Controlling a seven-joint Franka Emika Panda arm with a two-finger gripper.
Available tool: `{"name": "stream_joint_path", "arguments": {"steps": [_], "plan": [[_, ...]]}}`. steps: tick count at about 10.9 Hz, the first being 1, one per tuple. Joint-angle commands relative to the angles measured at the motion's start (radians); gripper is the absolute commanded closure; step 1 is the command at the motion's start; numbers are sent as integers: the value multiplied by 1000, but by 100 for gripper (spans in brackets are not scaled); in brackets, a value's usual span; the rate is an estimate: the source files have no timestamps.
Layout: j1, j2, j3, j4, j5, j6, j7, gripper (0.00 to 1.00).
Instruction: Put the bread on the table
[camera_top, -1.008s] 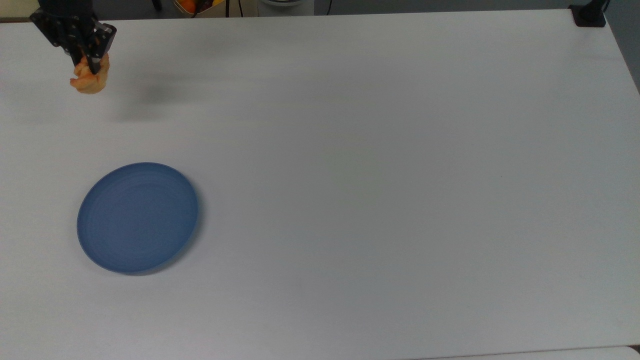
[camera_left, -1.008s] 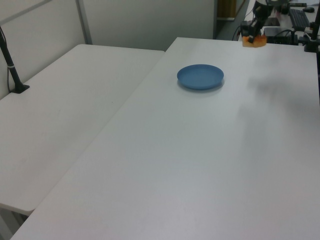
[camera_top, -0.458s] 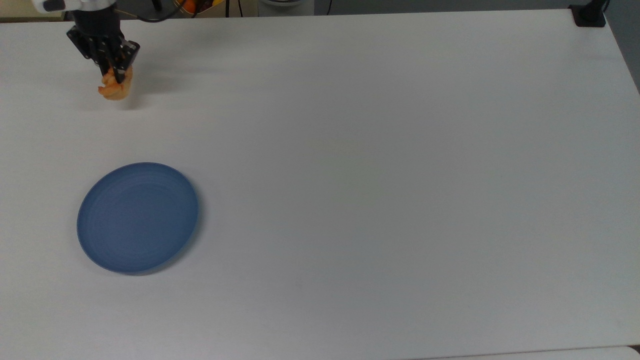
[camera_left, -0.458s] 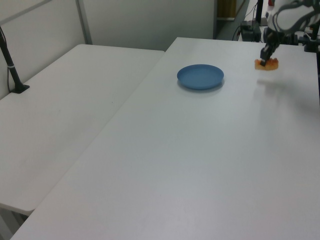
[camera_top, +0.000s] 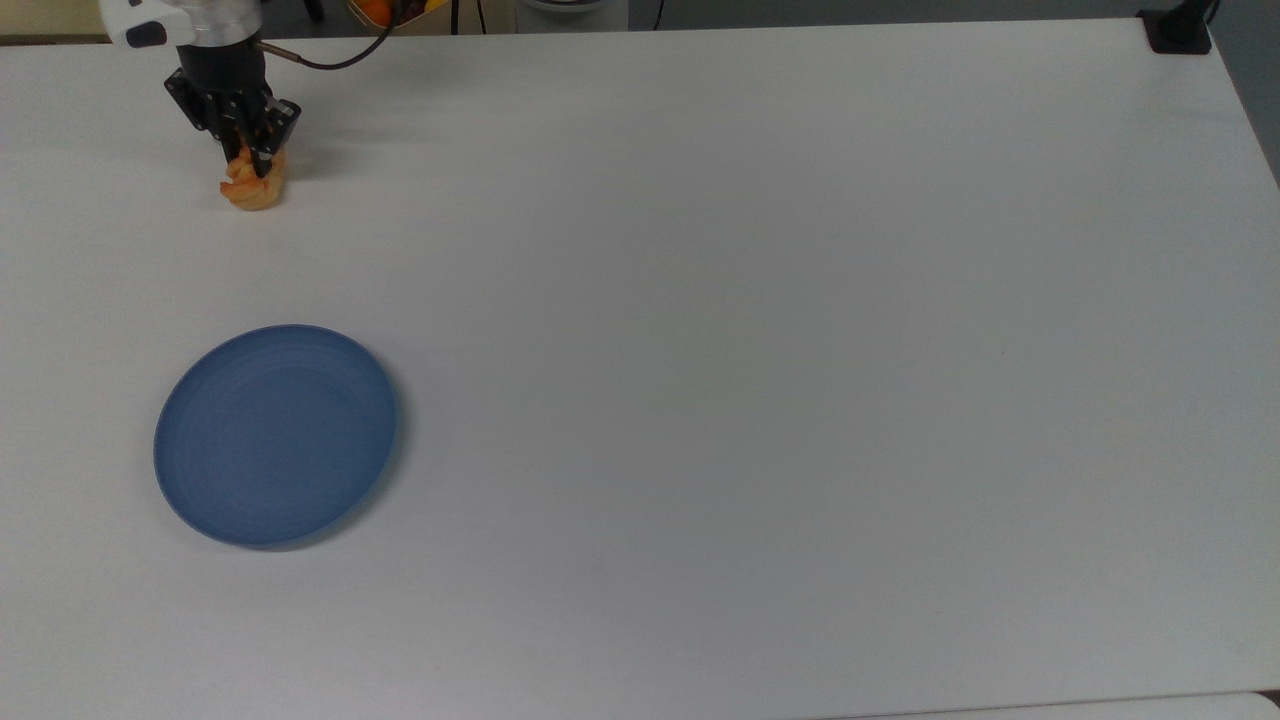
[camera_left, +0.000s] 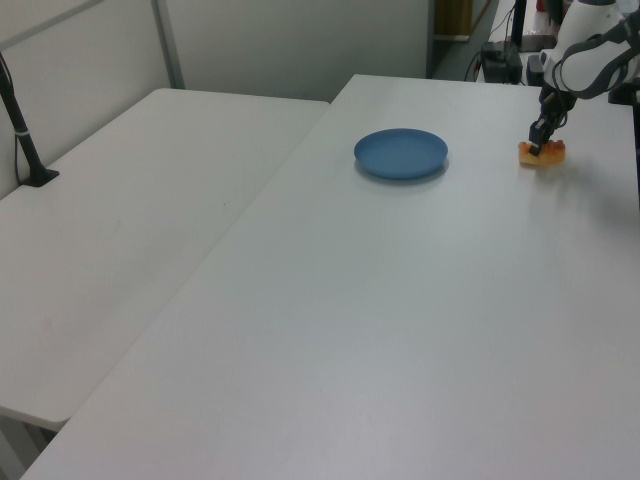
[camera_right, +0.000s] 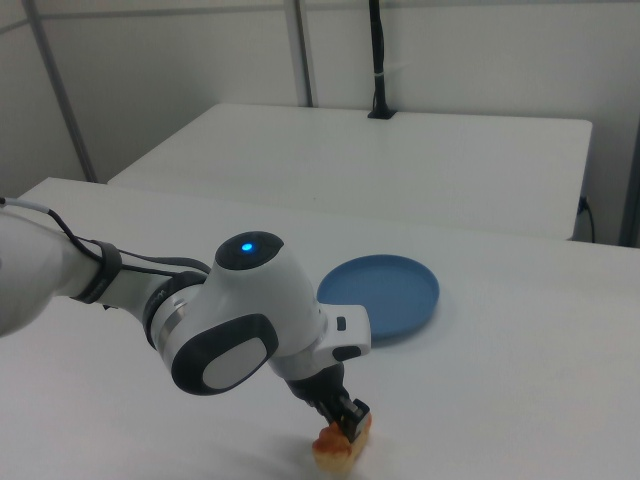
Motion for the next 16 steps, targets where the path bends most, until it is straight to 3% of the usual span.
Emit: {"name": "stream_joint_path", "arguments": {"steps": [1, 3, 7, 11, 13, 16], "plan": [[-4, 0, 0, -20, -2, 19, -6, 43], [-3, 11, 0, -19, -2, 19, -6, 0], [-4, -2, -1, -2, -2, -8, 9, 0], [32, -4, 32, 239, -1, -315, 78, 0], [98, -4, 48, 366, -1, -471, 92, 0], [264, -9, 51, 521, -2, -707, 141, 0]]}}
